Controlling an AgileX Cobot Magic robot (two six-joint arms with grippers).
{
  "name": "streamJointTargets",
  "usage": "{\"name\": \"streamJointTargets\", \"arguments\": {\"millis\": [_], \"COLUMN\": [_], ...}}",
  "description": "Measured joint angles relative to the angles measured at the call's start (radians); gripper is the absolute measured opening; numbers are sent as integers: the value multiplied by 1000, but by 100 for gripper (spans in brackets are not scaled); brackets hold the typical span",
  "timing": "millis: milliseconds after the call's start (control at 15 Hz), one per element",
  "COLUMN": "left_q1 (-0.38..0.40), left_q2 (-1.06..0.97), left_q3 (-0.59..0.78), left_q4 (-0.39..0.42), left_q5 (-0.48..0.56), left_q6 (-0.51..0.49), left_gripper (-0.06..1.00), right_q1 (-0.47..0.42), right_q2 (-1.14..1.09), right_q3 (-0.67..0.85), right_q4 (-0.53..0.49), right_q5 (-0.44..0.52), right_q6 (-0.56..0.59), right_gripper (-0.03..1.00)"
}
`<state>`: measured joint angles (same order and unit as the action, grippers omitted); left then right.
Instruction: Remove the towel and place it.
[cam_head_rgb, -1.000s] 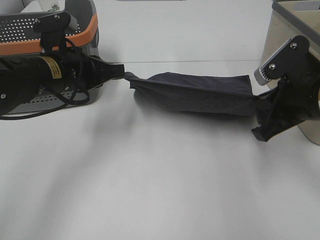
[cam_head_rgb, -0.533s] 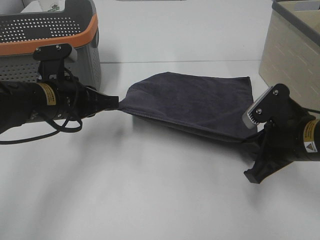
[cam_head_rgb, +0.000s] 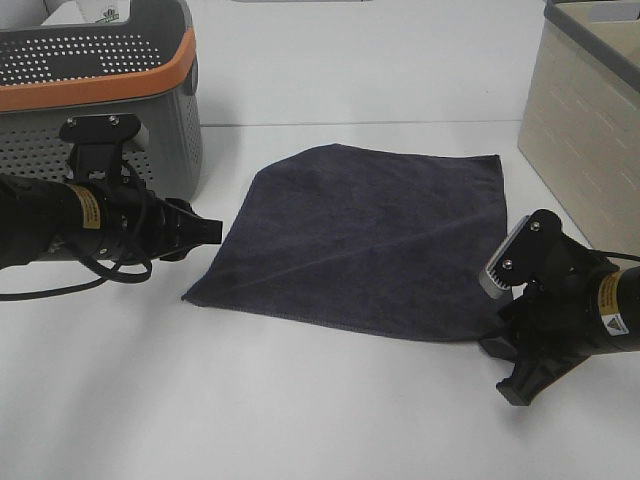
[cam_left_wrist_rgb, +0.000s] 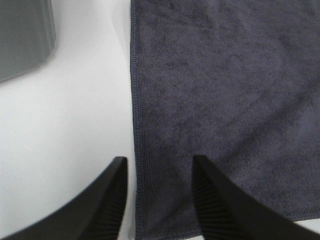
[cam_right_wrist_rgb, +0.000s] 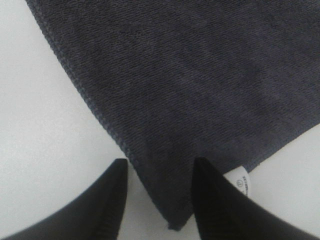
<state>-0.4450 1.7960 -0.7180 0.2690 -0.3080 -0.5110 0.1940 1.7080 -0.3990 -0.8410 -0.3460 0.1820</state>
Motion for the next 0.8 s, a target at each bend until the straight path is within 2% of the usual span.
{"name": "streamJointTargets", "arguments": {"millis": [133,200,333,533,667,800], "left_q1": [0,0,0,0,0,0], "left_q2": [0,0,-31,-100,-132,-152], "left_q3": [0,0,0,0,-31,-140], "left_q4": [3,8,10,11,10,11], "left_q5": [1,4,45,63,163,359], "left_q6": [1,1,2,-22,-62,-63], "left_gripper": [69,74,78,78,78,78], "right_q1": [0,0,0,0,0,0], "right_q2": [0,-2,-88,-252,-336,-425], "right_q3": [0,0,1,3,1,-51], "right_q4": [-1,-1,0,15,46,116], "right_q5": [1,4,58,84,93,214], "right_q6": [0,1,3,4,4,4], "right_gripper": [53,54,56,58,58,58]}}
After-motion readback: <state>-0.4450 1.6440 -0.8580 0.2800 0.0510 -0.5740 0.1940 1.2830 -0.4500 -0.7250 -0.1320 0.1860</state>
